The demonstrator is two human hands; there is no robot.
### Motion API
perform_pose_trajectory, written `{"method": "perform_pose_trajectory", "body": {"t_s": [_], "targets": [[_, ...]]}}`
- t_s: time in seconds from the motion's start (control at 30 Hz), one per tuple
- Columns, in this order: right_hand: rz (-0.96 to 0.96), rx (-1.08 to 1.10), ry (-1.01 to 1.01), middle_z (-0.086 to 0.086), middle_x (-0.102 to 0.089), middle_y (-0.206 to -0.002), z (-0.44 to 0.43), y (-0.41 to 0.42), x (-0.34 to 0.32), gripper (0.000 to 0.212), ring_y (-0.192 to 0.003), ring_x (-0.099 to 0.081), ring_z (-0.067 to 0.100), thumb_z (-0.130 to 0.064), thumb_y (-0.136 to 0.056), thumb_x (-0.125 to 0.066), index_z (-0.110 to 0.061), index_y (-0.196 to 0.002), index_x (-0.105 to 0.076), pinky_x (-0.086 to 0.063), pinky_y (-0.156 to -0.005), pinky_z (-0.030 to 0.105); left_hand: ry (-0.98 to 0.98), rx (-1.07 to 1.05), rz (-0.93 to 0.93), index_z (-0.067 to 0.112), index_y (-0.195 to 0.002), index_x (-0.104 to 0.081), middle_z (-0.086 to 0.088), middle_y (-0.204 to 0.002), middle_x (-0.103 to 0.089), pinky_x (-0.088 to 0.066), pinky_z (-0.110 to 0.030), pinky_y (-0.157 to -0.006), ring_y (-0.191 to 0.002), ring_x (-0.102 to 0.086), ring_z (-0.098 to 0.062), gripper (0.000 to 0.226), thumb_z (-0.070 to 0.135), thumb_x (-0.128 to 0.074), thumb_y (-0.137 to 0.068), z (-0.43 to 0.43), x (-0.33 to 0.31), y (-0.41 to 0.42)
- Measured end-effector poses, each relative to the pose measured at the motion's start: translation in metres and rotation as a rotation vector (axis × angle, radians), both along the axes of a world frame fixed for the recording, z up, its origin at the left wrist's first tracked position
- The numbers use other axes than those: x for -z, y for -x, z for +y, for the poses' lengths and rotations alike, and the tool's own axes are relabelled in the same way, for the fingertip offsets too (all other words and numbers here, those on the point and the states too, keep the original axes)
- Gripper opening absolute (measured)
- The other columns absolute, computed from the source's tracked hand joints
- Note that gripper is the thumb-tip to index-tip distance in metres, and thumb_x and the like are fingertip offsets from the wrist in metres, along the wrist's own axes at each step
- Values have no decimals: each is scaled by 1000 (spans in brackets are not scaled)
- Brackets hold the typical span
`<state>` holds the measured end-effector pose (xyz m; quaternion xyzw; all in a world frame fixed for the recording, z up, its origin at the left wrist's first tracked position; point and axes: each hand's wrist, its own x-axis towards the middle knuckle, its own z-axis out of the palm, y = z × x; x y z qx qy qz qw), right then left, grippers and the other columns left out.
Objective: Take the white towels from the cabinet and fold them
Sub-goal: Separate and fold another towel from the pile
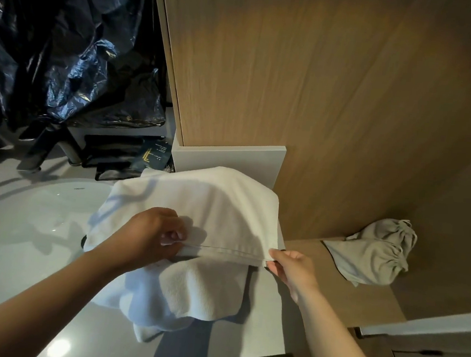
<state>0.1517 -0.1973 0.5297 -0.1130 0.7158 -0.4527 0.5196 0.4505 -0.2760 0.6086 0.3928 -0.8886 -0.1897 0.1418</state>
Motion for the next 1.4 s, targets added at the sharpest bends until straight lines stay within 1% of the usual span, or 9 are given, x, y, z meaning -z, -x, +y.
{"method": "perform_pose_trajectory", "body": {"t_s": [0.13, 0.37, 0.7, 0.8, 0.9, 1.07, 1.23, 1.3, 1.4], "targets": [[15, 107, 82, 15, -64, -77, 5, -5, 1, 17, -62, -67, 19, 1, -82, -74, -2, -82, -58, -58, -60, 17, 54, 137, -22, 25, -72, -66, 13, -72, -55, -42, -14, -56, -67, -45, 2, 14, 16, -77, -70, -1, -6, -6], [99, -12, 130, 9, -63, -67, 11, -9, 7, 8, -47, -56, 9, 1, -90, -65, 3, -97, -66, -53, -57, 17, 134, 306, -74, 24, -72, -65, 11, -77, -56, -43, -22, -56, -70, -49, -10, 10, 28, -67, -81, 6, -5, -11], [254, -224, 12, -3, -45, -49, 13, -8, 8, 38, -55, -43, 18, -15, -93, -64, -14, -58, -47, -37, -63, 27, -33, -37, -126, 31, -74, -69, 12, -68, -63, -36, -20, -54, -59, -52, -7, 29, 54, -51, -75, -5, 6, 20], [104, -235, -24, 3, -41, -58, 8, -2, 0, 31, -48, -42, 15, -14, -92, -66, -11, -65, -50, -40, -60, 28, -126, -68, -211, 31, -73, -70, 18, -63, -56, -35, -14, -56, -58, -46, 4, 14, 44, -73, -76, -12, 4, 25], [-118, -215, -108, 4, -42, -59, 6, 8, -8, 13, -46, -39, 11, -12, -90, -67, -6, -83, -58, -34, -45, 21, -140, -128, -159, 40, -66, -61, 20, -58, -53, -34, -17, -55, -55, -46, 4, 12, 44, -65, -77, -14, -3, 30], [-285, -137, -108, 14, -65, -92, 4, 15, -20, 17, -76, -61, 18, -8, -90, -65, 0, -105, -63, -58, -56, 25, -92, -130, -48, 26, -86, -71, 10, -80, -63, -44, -16, -64, -69, -56, -5, 6, 32, -69, -85, -22, -18, 56], [-276, -106, -96, 9, -50, -70, 9, 14, -20, 16, -49, -54, 11, -7, -90, -66, 1, -103, -60, -47, -42, 17, -54, -36, -11, 15, -108, -69, 0, -109, -66, -47, -31, -92, -101, -59, -19, 33, 39, -64, -87, -47, -17, 110], [-130, -150, -41, 6, -51, -63, 12, 16, -22, 8, -44, -49, 7, -9, -91, -67, -3, -90, -63, -43, -42, 15, -77, 1, -133, 14, -119, -63, -5, -122, -61, -41, -33, -101, -114, -54, -25, 46, 46, -57, -87, -62, -12, 131], [355, -289, 159, -1, -48, -52, 12, 23, -40, 32, -45, -41, 6, -14, -90, -67, -10, -61, -55, -37, -52, 21, -134, -39, -256, 15, -134, -50, -6, -139, -49, -33, -34, -109, -127, -44, -25, 53, 46, -55, -92, -75, -11, 151]]}}
